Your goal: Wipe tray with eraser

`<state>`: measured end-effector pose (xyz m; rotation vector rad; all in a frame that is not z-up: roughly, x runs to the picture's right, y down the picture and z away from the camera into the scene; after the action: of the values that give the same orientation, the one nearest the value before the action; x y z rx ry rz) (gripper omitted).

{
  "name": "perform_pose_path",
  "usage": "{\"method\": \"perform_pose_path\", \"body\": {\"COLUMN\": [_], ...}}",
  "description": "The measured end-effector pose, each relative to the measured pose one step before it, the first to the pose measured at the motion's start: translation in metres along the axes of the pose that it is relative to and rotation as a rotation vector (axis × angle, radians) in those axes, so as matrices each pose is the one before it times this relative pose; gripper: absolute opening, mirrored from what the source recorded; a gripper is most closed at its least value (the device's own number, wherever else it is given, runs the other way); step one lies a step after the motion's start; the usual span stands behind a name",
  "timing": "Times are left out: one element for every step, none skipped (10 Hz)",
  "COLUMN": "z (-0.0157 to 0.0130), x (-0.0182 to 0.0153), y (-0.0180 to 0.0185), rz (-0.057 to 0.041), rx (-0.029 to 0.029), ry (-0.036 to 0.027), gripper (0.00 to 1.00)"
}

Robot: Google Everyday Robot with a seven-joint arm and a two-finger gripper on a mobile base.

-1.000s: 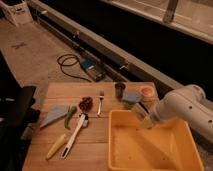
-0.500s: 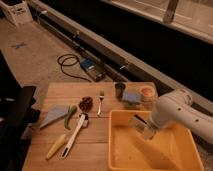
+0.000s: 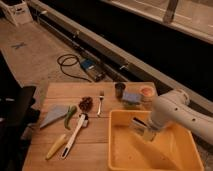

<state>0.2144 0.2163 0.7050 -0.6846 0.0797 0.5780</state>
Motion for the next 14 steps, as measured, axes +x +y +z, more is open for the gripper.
{"method": "perform_pose_path", "body": {"z": [0.00055,0.00041,0.0057,0.00733,0.00841,0.0118,0.01262,0.00719,0.0085,0.008,0.00558,0.00372,0.0023,0.00135], "x": [-0.00068,-0.00082,0.0016,0.00396,0.0032,0.0038,0.00124,0.00081,0.00189,0.00362,0.00302,0.00232,0.00473,0.00557], "y": [0.00015,0.00029,0.00315,0.00261,0.00252,0.00264,0.00151,0.00106,0.00074,-0.00048,-0.00085,-0.0011,-0.00272,-0.00267], "rz": [-0.00106,0.00061,0.00045,0.00452,0.00301,0.00191,0.00001,-0.00102,0.00209,0.00836,0.00737,0.00997,0.019,0.02257], "rx": [-0.00095,-0.0031,-0.0134,-0.01709,-0.02608,-0.03445,-0.02833,-0.01748,-0.02524,-0.02038,-0.01222,-0.00565,-0.00078,0.00146], "ry": [-0.00055,-0.00143,0.00136,-0.00176,-0.01032,-0.00736,-0.00252,0.00444,0.00767,0.00932,0.01094,0.01003,0.00736,0.00497], "gripper": [0.0,0.0,0.0,0.0,0.0,0.0,0.0,0.0,0.0,0.0,0.0,0.0,0.0,0.0]}}
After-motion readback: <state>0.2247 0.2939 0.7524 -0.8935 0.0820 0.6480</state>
